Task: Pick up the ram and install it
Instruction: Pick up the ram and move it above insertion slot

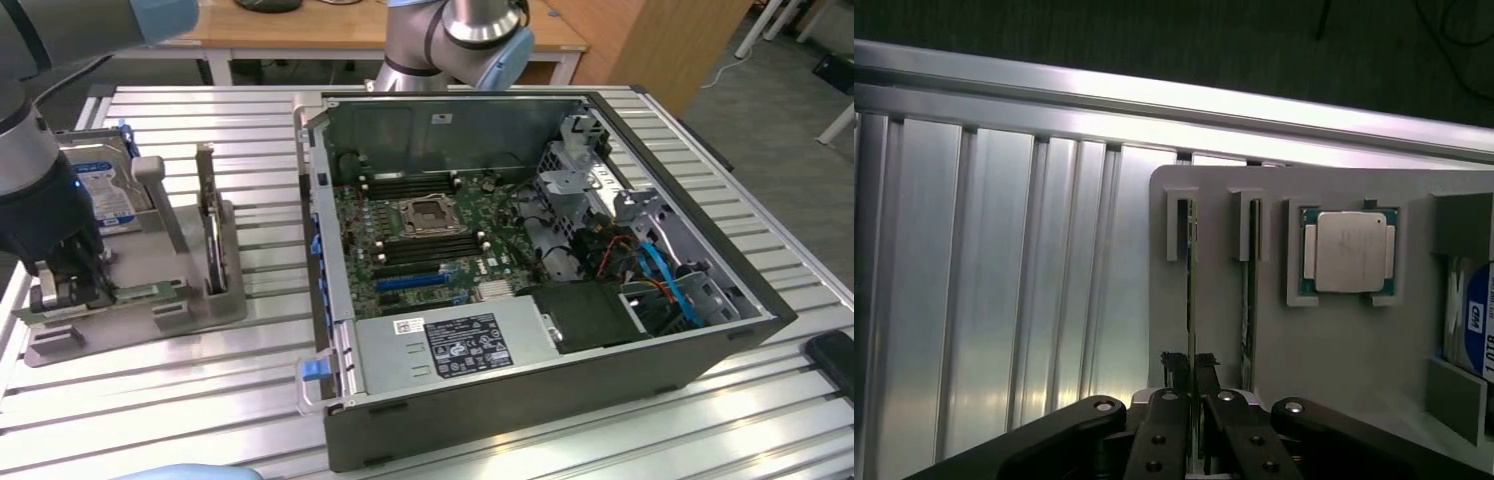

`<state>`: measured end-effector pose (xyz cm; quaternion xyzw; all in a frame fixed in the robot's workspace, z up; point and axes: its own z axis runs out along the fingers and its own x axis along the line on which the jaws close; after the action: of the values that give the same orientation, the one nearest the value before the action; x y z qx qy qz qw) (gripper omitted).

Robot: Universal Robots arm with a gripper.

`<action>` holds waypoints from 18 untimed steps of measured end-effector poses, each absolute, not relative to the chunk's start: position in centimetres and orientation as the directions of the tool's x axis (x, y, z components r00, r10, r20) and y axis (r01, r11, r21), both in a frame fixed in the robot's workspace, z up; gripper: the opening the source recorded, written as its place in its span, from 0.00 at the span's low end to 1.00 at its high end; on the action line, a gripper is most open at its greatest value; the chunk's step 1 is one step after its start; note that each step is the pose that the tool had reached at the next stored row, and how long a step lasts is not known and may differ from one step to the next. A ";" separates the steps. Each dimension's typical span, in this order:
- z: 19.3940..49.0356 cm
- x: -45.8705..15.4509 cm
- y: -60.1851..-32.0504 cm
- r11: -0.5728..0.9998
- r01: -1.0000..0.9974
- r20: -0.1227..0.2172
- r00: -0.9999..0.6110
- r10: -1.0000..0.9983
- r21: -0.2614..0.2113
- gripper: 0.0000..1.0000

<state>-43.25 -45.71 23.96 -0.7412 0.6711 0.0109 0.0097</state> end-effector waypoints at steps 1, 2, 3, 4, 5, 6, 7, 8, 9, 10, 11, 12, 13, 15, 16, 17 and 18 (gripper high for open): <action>24.1 -43.3 -45.7 -0.099 -0.995 -0.029 0.099 -0.995 0.001 0.13; 24.3 -43.3 -45.7 -0.099 -0.995 -0.029 0.099 -0.995 0.001 0.13; 24.5 -43.2 -45.7 -0.099 -0.995 -0.029 0.099 -0.995 0.001 0.13; 24.7 -43.3 -45.7 -0.099 -0.995 -0.029 0.099 -0.995 0.001 0.13; 24.9 -43.3 -45.7 -0.099 -0.995 -0.029 0.099 -0.995 0.002 0.13; 25.1 -43.3 -45.7 -0.099 -0.995 -0.029 0.099 -0.995 0.002 0.13; 25.3 -43.3 -45.7 -0.099 -0.995 -0.029 0.099 -0.995 0.002 0.13; 25.5 -43.3 -45.7 -0.099 -0.995 -0.029 0.099 -0.995 0.002 0.13; 25.7 -43.3 -45.7 -0.099 -0.995 -0.029 0.099 -0.995 0.003 0.13; 25.9 -43.2 -45.7 -0.099 -0.995 -0.029 0.099 -0.995 0.003 0.13; 26.1 -43.2 -45.7 -0.099 -0.995 -0.030 0.099 -0.995 0.004 0.13; 26.3 -43.3 -45.7 -0.099 -0.995 -0.030 0.099 -0.995 0.004 0.13; 26.5 -43.3 -45.7 -0.099 -0.995 -0.030 0.099 -0.995 0.004 0.13; 26.8 -43.2 -45.7 -0.099 -0.995 -0.030 0.099 -0.995 0.005 0.13; 27.0 -43.2 -45.7 -0.099 -0.995 -0.030 0.099 -0.995 0.006 0.13; 27.3 -43.2 -45.7 -0.099 -0.995 -0.030 0.099 -0.995 0.007 0.13; 27.5 -43.2 -45.7 -0.099 -0.995 -0.030 0.099 -0.995 0.008 0.13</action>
<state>-43.25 -45.71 27.47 -0.7412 0.6711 0.0137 0.0071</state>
